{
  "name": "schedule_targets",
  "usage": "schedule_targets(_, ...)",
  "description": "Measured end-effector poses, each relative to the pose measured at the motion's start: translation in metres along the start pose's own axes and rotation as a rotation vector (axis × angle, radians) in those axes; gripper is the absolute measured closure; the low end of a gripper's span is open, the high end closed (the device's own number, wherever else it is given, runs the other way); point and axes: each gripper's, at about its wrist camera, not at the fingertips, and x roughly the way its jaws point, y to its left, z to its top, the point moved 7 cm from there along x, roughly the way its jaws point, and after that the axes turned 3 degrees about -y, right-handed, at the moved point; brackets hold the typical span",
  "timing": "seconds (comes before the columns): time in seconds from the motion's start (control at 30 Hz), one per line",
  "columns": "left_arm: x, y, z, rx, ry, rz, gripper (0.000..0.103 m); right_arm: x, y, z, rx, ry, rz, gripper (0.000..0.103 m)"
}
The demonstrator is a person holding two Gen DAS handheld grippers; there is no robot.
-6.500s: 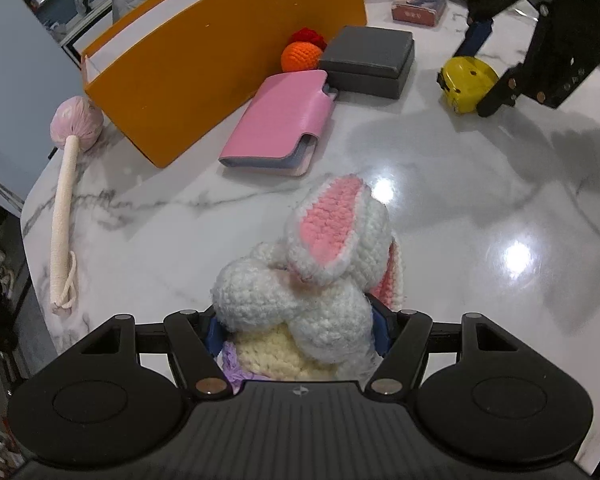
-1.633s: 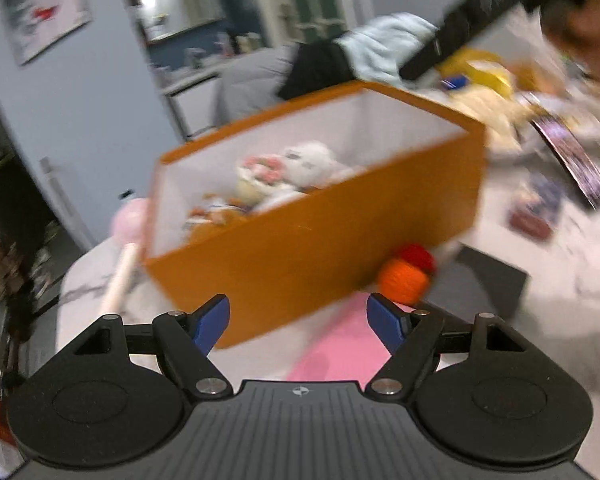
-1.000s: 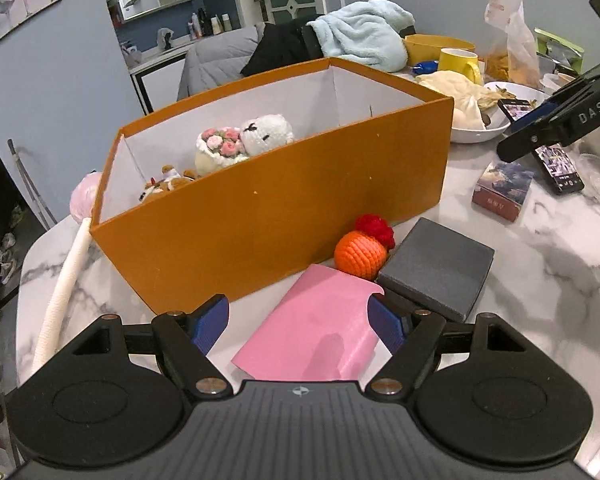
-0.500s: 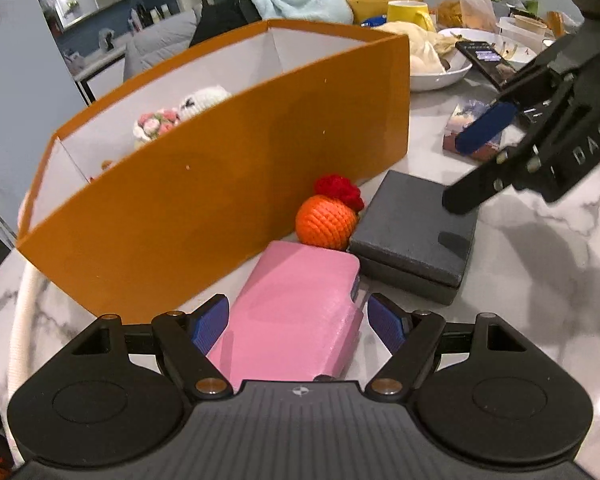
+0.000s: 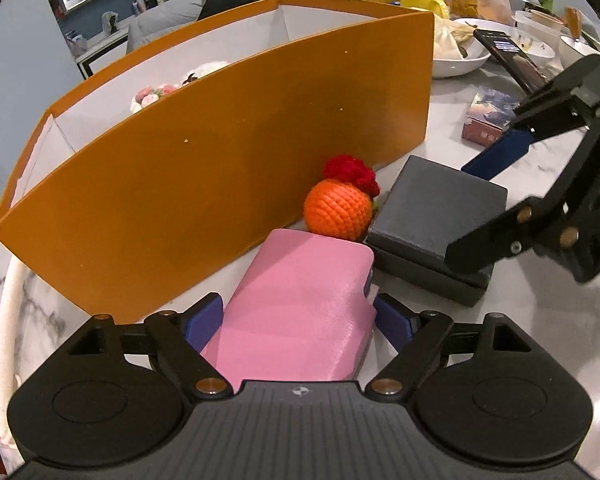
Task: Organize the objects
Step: 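Move the left gripper to the pink wallet while the right gripper approaches the dark grey box, then grasp the pink wallet with the left gripper while the right gripper grasps the dark grey box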
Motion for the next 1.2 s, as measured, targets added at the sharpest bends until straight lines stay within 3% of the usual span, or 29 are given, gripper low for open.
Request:
schedule_targets(0.23,-0.004,0.0,-0.001,-0.018,0.028,0.007,0.008,0.008,0.004,-0.005,-0.008,0.026,-0.013,0.024)
schedule_targets(0.33,-0.012,-0.002,-0.003,-0.004,0.021,-0.002,0.02,0.01,0.006,-0.006,-0.019,0.031,-0.019,0.024)
schedule_targets(0.4,-0.018,-0.003,-0.003,-0.008,0.019,0.002,0.034,0.012,0.007,-0.006,-0.029,0.037,-0.028,0.023)
schedule_targets(0.6,-0.035,-0.003,-0.016,-0.005,0.026,-0.001,0.052,0.018,0.012,-0.009,-0.07,0.053,-0.07,0.022)
schedule_targets(0.67,-0.043,0.002,-0.019,-0.027,0.007,-0.017,0.09,0.018,0.014,-0.011,-0.074,0.059,-0.073,0.022)
schedule_targets(0.7,-0.046,0.008,-0.02,-0.059,0.0,-0.016,0.102,0.018,0.016,-0.011,-0.075,0.062,-0.071,0.022)
schedule_targets(0.77,-0.054,0.022,-0.023,-0.1,-0.017,0.025,0.102,0.018,0.018,-0.012,-0.082,0.067,-0.072,0.022)
schedule_targets(0.83,-0.06,0.028,-0.027,-0.087,-0.034,0.032,0.093,0.017,0.02,-0.014,-0.089,0.071,-0.073,0.022)
schedule_targets(0.87,-0.063,0.028,-0.029,-0.065,-0.049,0.045,0.077,0.016,0.021,-0.015,-0.092,0.073,-0.073,0.022)
schedule_targets(0.9,-0.066,0.028,-0.03,-0.026,-0.066,0.074,0.051,0.016,0.022,-0.015,-0.095,0.074,-0.072,0.022)
schedule_targets(0.93,-0.067,0.027,-0.029,0.009,-0.073,0.102,0.036,0.016,0.023,-0.016,-0.098,0.076,-0.071,0.022)
schedule_targets(0.97,-0.068,0.026,-0.029,0.05,-0.081,0.135,0.013,0.015,0.026,-0.016,-0.103,0.077,-0.071,0.023)
schedule_targets(1.03,-0.068,0.024,-0.029,0.12,-0.092,0.173,0.009,0.014,0.028,-0.017,-0.11,0.078,-0.072,0.023)
schedule_targets(1.2,-0.055,0.023,-0.028,0.168,-0.07,0.139,0.009,0.013,0.028,-0.017,-0.108,0.081,-0.07,0.023)
